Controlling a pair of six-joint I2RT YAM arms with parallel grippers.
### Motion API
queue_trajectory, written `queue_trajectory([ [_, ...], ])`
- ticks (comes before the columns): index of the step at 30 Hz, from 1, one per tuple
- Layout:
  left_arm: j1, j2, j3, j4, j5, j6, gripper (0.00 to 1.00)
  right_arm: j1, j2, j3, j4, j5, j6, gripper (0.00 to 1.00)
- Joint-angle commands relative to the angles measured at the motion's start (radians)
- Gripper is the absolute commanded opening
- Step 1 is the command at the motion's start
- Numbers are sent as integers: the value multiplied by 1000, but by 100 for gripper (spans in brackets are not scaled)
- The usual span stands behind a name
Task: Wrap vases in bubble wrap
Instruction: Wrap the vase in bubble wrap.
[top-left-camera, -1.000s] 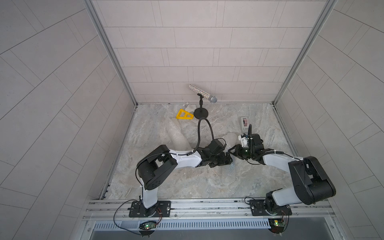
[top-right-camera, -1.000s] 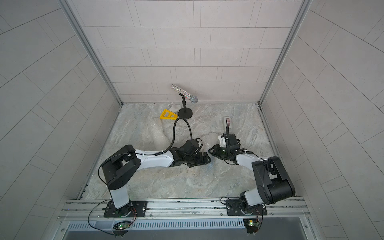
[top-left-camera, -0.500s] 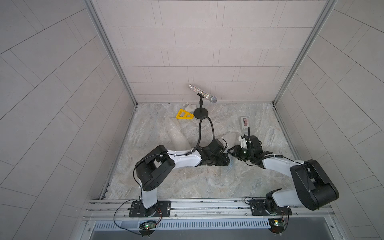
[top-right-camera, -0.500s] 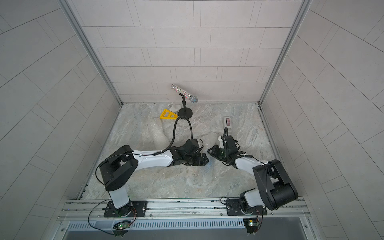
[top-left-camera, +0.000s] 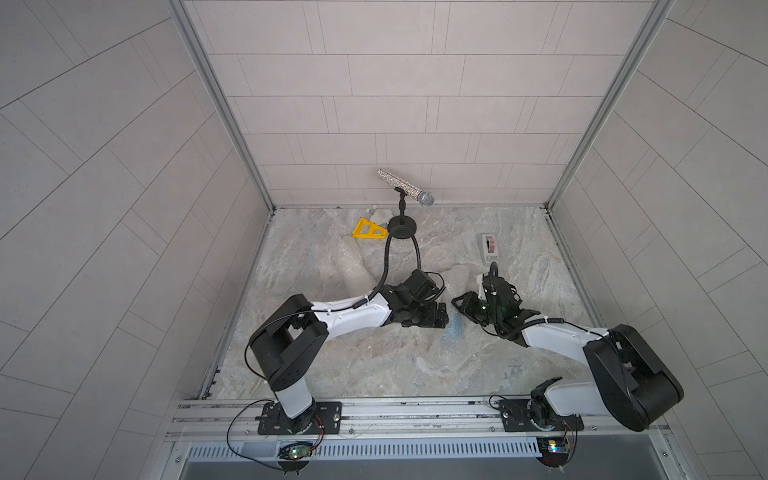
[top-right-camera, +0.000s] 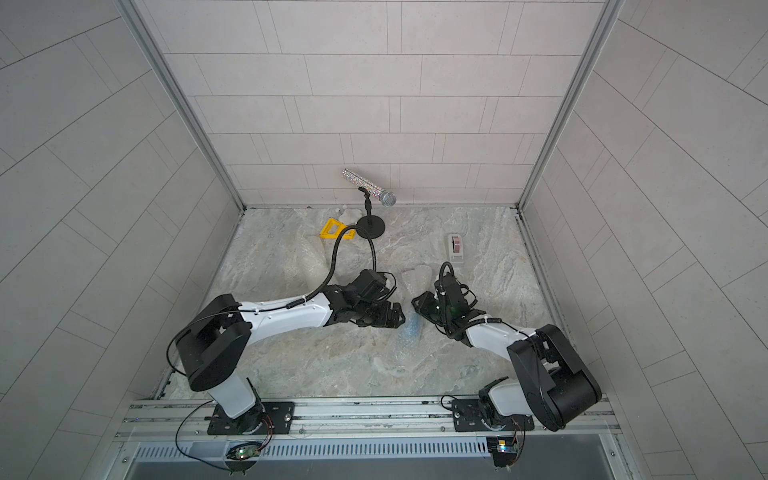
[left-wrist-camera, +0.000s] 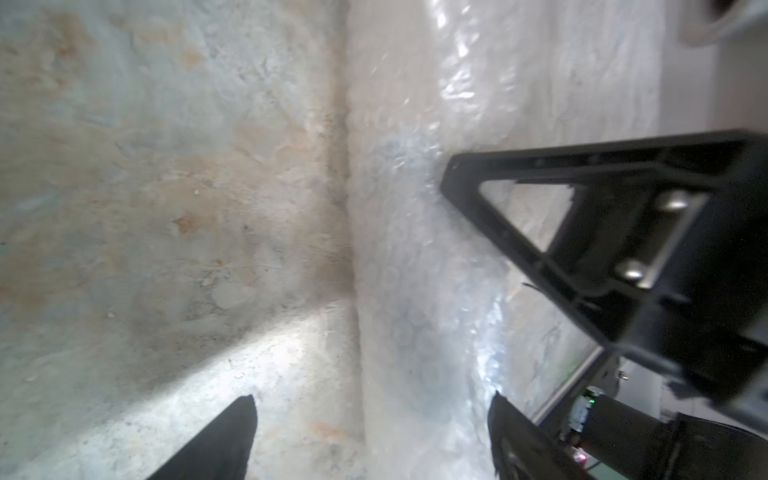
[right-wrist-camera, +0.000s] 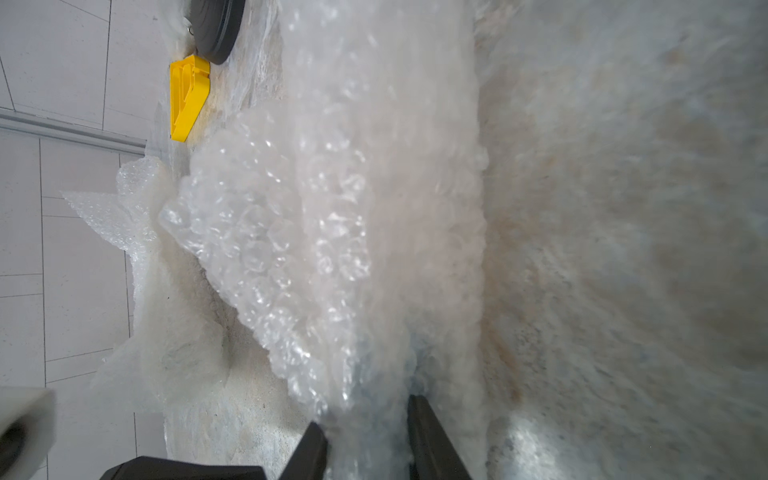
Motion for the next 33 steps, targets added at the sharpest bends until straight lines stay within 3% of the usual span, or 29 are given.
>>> queue_trajectory([
  [1, -4, -42, -37, 107, 23, -111, 93, -20, -25, -20, -63, 9, -28, 32],
  [15, -70, 149, -17, 237, 68, -180, 99, -55, 10, -42, -49, -64, -76, 28],
  [24, -95, 214, 17, 169, 4, -153, 99, -56, -3, -40, -57, -58, -78, 27],
  [29, -135, 229, 86, -51, -156, -82, 93, -60, -20, -40, -70, -46, -77, 27],
  [33, -136, 202, 65, -72, -199, -63, 80, -61, -26, -34, -77, -45, -75, 27],
])
